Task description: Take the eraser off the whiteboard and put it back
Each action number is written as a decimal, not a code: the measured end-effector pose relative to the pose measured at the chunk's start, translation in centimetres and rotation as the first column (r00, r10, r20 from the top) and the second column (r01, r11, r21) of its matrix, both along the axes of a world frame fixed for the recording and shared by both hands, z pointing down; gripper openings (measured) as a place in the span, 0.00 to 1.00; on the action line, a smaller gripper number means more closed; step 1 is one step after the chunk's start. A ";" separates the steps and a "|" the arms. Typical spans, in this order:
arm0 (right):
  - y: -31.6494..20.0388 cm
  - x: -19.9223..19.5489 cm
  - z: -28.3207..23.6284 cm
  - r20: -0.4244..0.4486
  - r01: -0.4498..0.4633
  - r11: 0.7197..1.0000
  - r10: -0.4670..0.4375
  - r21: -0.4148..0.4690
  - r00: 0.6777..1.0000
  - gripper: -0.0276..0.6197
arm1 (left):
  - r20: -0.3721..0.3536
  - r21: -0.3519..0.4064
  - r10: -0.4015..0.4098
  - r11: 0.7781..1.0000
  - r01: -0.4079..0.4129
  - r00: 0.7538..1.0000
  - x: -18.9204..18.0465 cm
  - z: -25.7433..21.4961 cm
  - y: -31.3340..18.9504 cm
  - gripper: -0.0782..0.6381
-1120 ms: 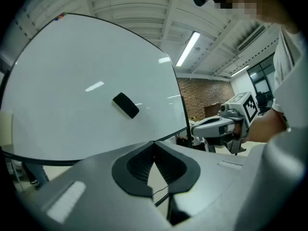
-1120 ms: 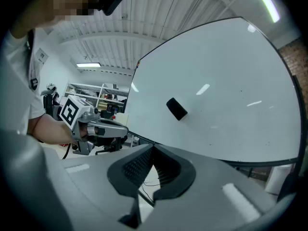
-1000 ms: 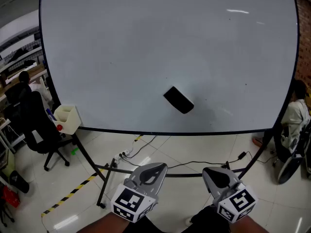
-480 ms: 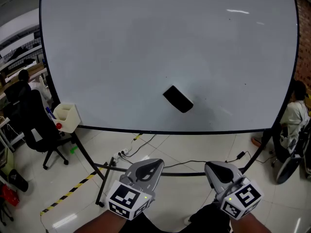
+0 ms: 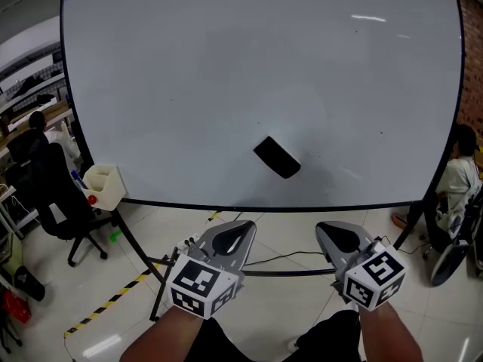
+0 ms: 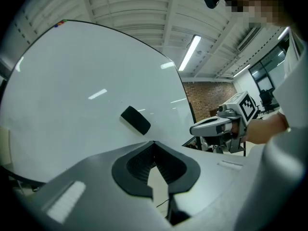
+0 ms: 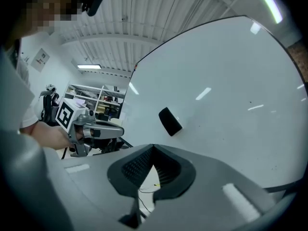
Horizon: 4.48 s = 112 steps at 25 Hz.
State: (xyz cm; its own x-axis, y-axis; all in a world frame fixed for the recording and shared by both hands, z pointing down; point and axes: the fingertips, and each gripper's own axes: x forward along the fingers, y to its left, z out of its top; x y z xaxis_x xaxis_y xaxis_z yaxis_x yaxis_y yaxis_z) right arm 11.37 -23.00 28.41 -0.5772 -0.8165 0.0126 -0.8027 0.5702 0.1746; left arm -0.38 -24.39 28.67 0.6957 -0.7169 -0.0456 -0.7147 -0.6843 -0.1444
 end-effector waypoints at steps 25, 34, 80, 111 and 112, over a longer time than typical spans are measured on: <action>-2.0 0.6 1.5 -0.056 -0.075 0.997 0.077 0.033 0.995 0.05 | -0.003 -0.016 0.004 1.000 -0.004 1.000 -0.2 1.5 -1.4 0.13; -4.0 -0.5 0.4 -0.324 -0.122 0.972 0.184 0.202 0.928 0.12 | -0.003 -0.025 0.001 1.000 -0.001 1.000 -0.1 1.8 -1.4 0.13; -16.7 -8.8 -6.5 -0.525 -0.187 0.885 0.410 0.426 0.746 0.47 | -0.030 -0.046 0.000 0.999 -0.001 1.000 -0.6 2.3 -1.9 0.13; -10.5 -5.0 -5.4 -0.170 -0.129 0.977 0.159 0.171 0.973 0.42 | -0.030 -0.042 0.016 0.999 -0.017 0.999 -0.1 2.2 -1.4 0.13; -10.2 -4.8 -5.1 -0.148 -0.122 0.980 0.145 0.157 0.978 0.42 | -0.029 -0.042 0.018 0.999 -0.019 0.999 0.0 2.2 -1.4 0.13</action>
